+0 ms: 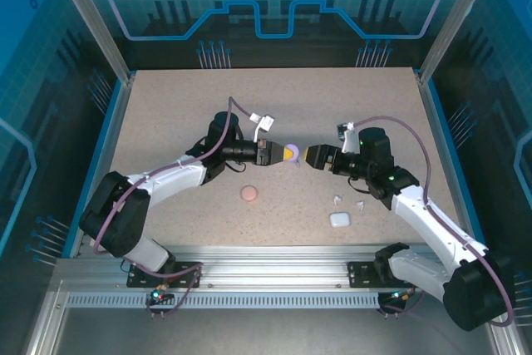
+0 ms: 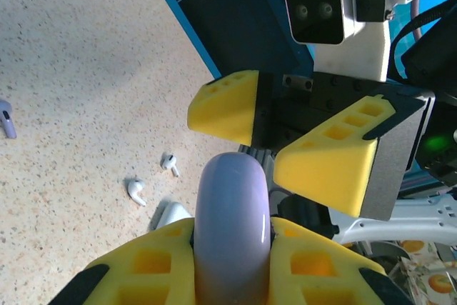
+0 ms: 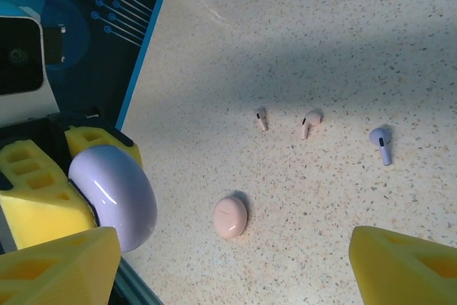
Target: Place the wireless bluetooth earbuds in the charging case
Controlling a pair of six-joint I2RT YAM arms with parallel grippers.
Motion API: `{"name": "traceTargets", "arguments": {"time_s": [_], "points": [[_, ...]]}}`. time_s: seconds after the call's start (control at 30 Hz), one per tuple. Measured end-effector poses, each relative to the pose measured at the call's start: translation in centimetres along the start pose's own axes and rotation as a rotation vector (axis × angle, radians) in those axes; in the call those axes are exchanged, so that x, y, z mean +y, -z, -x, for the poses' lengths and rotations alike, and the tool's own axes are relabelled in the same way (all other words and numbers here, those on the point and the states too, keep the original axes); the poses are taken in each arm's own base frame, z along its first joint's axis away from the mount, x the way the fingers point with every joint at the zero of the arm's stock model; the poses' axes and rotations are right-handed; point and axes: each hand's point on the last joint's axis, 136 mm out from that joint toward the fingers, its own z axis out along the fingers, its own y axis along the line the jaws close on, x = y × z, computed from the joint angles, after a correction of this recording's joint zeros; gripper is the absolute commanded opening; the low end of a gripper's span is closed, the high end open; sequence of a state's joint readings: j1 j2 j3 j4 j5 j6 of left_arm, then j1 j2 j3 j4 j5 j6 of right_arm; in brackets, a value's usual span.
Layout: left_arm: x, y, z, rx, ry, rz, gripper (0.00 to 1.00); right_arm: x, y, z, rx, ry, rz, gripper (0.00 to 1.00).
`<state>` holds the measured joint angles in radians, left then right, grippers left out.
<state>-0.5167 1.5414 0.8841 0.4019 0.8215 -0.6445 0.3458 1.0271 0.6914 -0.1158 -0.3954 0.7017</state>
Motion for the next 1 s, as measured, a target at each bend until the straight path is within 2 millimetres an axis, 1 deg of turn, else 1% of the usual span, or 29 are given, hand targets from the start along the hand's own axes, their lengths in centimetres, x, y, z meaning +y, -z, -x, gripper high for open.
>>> {"name": "traceTargets", "arguments": {"time_s": [0.17, 0.27, 0.47, 0.57, 0.7, 0.83, 0.9, 1.0], "points": [[-0.1, 0.0, -0.2, 0.016, 0.01, -0.006, 0.07, 0.8, -0.1, 0.6, -0.023, 0.018, 0.034, 0.84], [-0.1, 0.0, -0.3, 0.017, 0.012, -0.004, 0.07, 1.2, -0.5, 0.6, -0.023, 0.021, 0.049, 0.83], [0.0, 0.0, -0.3, 0.019, 0.018, 0.001, 0.06, 1.4, -2.2, -0.7, 0.035, 0.014, 0.051, 0.8], [0.2, 0.1, -0.2, 0.01, 0.024, 0.012, 0.04, 1.4, -2.7, -0.5, 0.035, 0.013, 0.044, 0.78], [0.4, 0.3, 0.1, -0.008, 0.025, 0.031, 0.04, 1.0, -2.9, -0.2, 0.016, 0.005, 0.04, 0.77], [0.3, 0.7, 0.3, -0.022, 0.025, 0.045, 0.04, -0.2, -2.9, -0.1, -0.005, -0.027, 0.024, 0.77], [0.0, 0.8, 0.3, -0.023, 0.019, 0.039, 0.04, -1.1, -3.0, -0.4, -0.007, -0.043, 0.005, 0.77], [-1.1, 1.0, 0.5, -0.029, -0.008, 0.016, 0.03, -2.3, -3.0, -1.0, 0.005, -0.066, -0.033, 0.77]]}}
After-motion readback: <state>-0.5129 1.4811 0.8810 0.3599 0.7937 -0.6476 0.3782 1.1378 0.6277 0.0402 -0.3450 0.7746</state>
